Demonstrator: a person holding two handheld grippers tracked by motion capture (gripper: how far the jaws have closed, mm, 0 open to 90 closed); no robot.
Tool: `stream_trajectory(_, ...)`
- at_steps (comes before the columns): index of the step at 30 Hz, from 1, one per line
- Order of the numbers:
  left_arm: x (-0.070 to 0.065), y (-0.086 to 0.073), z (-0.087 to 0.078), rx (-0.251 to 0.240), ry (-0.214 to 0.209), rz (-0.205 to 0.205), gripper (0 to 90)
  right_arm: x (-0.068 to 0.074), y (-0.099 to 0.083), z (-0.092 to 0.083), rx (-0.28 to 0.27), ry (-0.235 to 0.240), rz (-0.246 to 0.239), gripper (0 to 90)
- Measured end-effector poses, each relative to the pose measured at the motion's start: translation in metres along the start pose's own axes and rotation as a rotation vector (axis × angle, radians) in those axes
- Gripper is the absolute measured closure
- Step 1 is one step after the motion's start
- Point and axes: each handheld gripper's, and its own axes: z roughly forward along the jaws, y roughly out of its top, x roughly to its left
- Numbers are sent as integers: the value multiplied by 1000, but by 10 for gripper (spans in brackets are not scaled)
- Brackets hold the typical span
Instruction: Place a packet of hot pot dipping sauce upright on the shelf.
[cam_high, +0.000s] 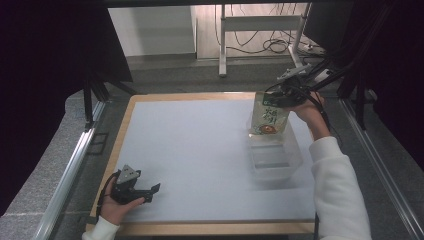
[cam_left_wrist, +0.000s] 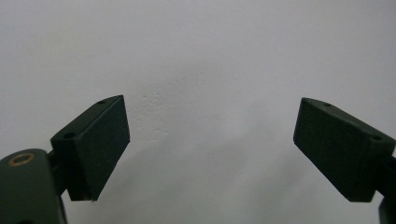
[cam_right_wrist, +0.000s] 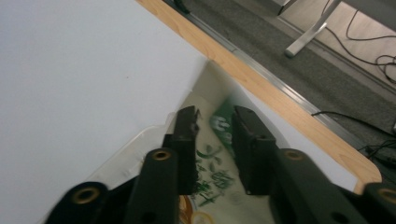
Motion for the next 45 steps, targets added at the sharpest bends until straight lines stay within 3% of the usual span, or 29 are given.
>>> stream_trajectory(1,0,0,0,0,0,0,106,2,0,0,-8,-20,2,526)
stream_trajectory(4,0,0,0,-1,-1,0,106,8,3,-3,-45,-68,32,400)
stream_trajectory(8,0,0,-1,-2,-2,0,106,18,7,-9,-111,-60,88,331)
stream_trajectory(14,-1,0,-1,-5,-2,3,106,50,5,-16,-144,26,110,269)
stream_trajectory(22,-1,0,-2,-9,-4,5,106,97,-15,-23,-171,122,140,241)
stream_trajectory(33,-2,0,-1,-6,-3,8,106,179,-55,-18,-168,256,76,214)
stream_trajectory(40,-2,0,0,-4,-3,3,106,209,-78,-9,-155,319,91,210)
stream_trajectory(45,-2,0,-1,0,-1,7,106,232,-91,-6,-138,352,66,210)
